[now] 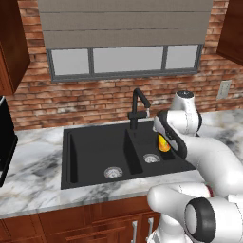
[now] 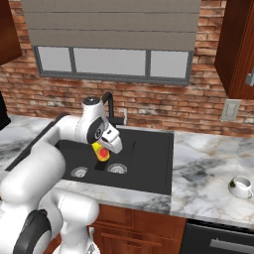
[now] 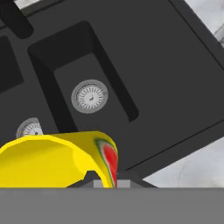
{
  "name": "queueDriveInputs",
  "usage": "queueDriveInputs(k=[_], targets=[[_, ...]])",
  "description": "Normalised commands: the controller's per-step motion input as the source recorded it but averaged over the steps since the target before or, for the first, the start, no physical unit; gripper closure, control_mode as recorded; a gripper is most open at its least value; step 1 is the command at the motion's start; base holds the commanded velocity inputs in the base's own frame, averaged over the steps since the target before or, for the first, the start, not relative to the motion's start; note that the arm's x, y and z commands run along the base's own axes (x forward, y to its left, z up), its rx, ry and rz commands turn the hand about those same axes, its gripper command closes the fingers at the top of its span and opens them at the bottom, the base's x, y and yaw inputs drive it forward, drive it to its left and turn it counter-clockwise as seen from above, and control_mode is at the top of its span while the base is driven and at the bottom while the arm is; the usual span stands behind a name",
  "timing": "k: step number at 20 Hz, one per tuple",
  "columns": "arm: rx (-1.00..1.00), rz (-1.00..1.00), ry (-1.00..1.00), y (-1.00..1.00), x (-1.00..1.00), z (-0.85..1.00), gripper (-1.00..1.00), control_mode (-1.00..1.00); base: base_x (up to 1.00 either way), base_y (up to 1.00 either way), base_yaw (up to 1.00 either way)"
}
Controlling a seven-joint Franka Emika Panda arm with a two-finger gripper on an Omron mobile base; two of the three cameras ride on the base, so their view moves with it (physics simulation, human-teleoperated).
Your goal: Move any existing items from the left basin to the right basin for drying. Then move the mug from the counter to the left basin of the sink for washing.
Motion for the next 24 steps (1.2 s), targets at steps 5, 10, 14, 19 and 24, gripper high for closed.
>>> queueDriveInputs(k=[5,10,14,19,24], targets=[[0.02,0.02,0.01,-0.07,0.00,-0.28,1.00,-1.00,0.00,0.00,0.00],[0.03,0.02,0.00,-0.07,0.00,-0.27,1.00,-1.00,0.00,0.00,0.00],[0.02,0.01,0.00,-0.01,0.00,-0.28,1.00,-1.00,0.00,0.00,0.00],[0.00,0.00,0.00,0.00,0.00,-0.26,1.00,-1.00,0.00,0.00,0.00],[0.00,0.00,0.00,0.00,0.00,-0.19,1.00,-1.00,0.00,0.00,0.00]])
